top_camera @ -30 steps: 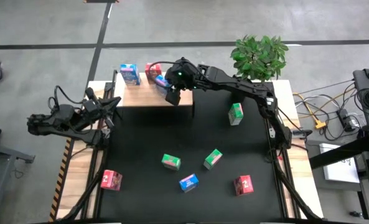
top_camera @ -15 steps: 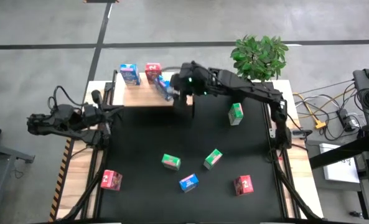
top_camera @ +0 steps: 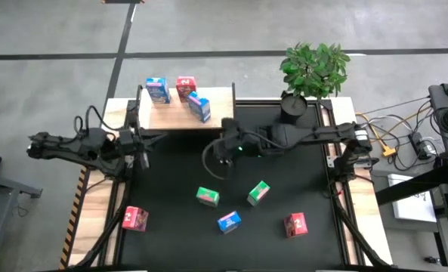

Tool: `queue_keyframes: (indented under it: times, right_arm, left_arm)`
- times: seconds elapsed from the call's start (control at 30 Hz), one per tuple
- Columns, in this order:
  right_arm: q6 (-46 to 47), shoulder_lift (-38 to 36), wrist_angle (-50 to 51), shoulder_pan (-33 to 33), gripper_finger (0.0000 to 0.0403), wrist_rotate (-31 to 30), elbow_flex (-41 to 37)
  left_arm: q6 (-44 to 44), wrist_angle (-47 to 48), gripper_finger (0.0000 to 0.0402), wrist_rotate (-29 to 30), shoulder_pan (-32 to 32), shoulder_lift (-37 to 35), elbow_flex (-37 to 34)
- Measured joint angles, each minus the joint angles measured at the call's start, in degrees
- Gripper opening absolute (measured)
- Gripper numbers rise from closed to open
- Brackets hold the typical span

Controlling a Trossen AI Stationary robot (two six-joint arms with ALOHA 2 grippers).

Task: Stack cereal on shelf
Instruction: Put the top blue cereal box on the shelf aligned with the other blue cereal box

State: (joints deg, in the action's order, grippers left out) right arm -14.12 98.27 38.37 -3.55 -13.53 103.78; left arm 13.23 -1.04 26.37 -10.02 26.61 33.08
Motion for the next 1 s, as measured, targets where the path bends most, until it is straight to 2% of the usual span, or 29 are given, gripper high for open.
queue_keyframes:
  times: [0.23,0.5,0.6,0.73,1.0]
  right_arm:
    - [0.0,-9.4,-11.8,-2.1,0.0128,0.0,-17.8]
    - [-1.6,-20.5,-27.7,-2.5,0.0132,0.4,-36.4]
    - [-3.1,-24.3,-34.0,-2.5,0.0131,0.5,-42.7]
    - [-4.0,-28.8,-41.1,-2.5,0.0127,0.6,-49.6]
    - [-5.1,-34.5,-49.0,-2.5,0.0128,3.7,-58.1]
  left_arm:
    - [0.4,6.5,0.0000,0.1,0.0,6.1,8.6]
    - [0.8,19.8,0.0009,0.1,1.4,15.5,20.3]
    - [0.8,26.3,0.0037,0.1,3.2,19.2,25.0]
    - [2.9,33.5,0.0095,-0.6,6.5,24.7,30.7]
    - [11.6,42.2,0.0216,-4.3,15.2,36.5,41.4]
